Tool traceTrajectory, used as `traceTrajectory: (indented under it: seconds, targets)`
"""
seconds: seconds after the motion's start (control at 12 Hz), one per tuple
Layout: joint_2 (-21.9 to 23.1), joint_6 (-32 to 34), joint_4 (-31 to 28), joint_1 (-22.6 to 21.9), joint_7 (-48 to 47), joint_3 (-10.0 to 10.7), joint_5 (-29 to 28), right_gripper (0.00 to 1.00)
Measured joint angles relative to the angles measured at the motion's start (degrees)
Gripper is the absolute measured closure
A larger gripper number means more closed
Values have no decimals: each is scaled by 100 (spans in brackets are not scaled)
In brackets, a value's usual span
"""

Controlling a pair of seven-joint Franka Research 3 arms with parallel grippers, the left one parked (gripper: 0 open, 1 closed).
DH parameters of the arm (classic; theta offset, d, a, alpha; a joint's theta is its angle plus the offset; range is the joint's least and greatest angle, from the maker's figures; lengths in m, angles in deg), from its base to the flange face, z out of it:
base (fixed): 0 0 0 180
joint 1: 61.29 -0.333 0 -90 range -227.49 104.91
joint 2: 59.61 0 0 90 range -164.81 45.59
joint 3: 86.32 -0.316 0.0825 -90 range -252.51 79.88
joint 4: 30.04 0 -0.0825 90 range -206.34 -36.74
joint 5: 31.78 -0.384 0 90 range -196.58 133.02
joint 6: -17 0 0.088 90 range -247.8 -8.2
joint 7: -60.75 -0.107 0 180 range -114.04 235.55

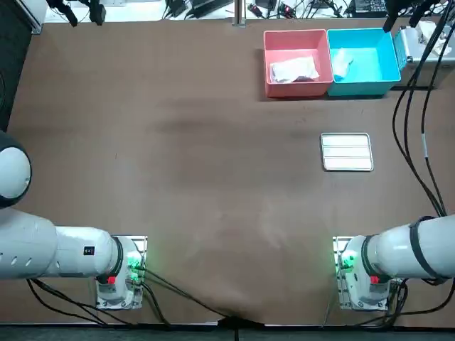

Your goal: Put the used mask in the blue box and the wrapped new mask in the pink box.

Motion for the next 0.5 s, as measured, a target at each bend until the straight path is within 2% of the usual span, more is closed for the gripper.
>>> traceTrajectory:
  seconds: [0.5]
  targets:
    - [53, -205, -48, -5, -20, 167, -166, 0]
